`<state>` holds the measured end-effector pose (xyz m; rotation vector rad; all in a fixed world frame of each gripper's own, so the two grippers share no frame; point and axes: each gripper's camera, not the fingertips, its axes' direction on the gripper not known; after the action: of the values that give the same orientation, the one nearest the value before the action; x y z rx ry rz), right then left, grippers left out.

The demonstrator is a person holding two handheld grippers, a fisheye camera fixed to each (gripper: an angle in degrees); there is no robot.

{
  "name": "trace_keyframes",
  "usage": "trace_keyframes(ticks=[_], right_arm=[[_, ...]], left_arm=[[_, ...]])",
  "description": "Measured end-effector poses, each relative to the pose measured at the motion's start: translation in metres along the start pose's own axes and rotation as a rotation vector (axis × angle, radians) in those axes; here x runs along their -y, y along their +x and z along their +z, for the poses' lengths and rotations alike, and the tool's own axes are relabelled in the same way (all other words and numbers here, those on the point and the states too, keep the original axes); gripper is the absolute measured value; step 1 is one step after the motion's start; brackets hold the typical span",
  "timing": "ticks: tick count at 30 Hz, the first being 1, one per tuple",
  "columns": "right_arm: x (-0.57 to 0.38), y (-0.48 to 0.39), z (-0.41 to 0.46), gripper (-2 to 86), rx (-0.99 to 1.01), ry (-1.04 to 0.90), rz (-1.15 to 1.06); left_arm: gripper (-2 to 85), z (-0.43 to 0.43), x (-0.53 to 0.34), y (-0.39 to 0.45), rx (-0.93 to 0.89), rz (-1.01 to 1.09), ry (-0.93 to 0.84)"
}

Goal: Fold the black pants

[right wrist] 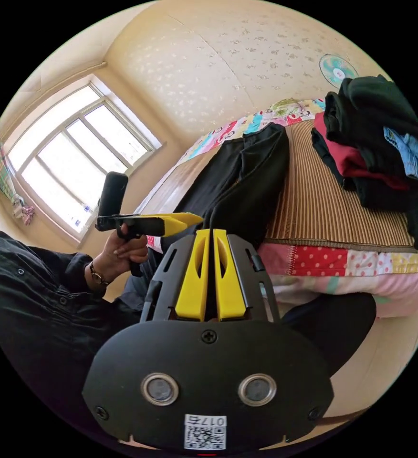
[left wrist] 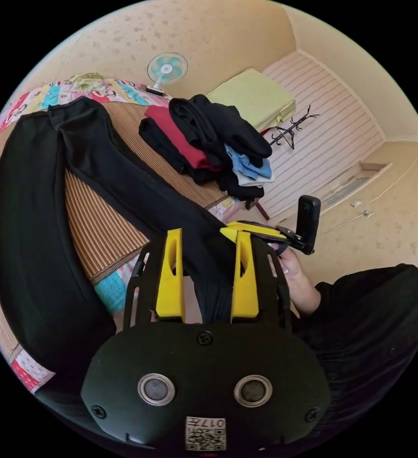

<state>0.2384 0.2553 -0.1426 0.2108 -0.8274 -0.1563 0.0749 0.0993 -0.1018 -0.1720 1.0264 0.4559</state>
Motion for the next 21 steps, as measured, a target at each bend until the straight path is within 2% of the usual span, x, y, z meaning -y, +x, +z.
trace_keyframes(ticks=[5,7,9,13,18,21], right_arm=[[-0.018,0.011,0.001,1.8,0.166,-0.029,0.013],[-0.012,0.011,-0.004,2.1,0.192,-0.062,-0.053],[0.002,0.011,-0.014,2.4,0.187,-0.069,-0.123],[0.078,0.019,-0.006,6.0,-0.005,-0.105,-0.177],[0.196,0.054,0.075,14.4,-0.104,-0.191,-0.018],[0.251,0.076,0.136,15.7,-0.381,-0.229,0.061]], left_arm=[[10.7,0.002,-0.017,-0.021,-0.184,-0.039,0.018],[4.0,-0.002,-0.027,-0.025,-0.202,-0.031,0.056],[2.0,-0.017,-0.041,-0.022,-0.166,-0.001,0.129],[0.8,-0.032,-0.053,-0.013,-0.099,-0.003,0.139],[-0.4,-0.047,-0.060,0.013,-0.019,0.075,0.158],[-0.6,-0.050,-0.064,0.019,-0.019,0.086,0.167]])
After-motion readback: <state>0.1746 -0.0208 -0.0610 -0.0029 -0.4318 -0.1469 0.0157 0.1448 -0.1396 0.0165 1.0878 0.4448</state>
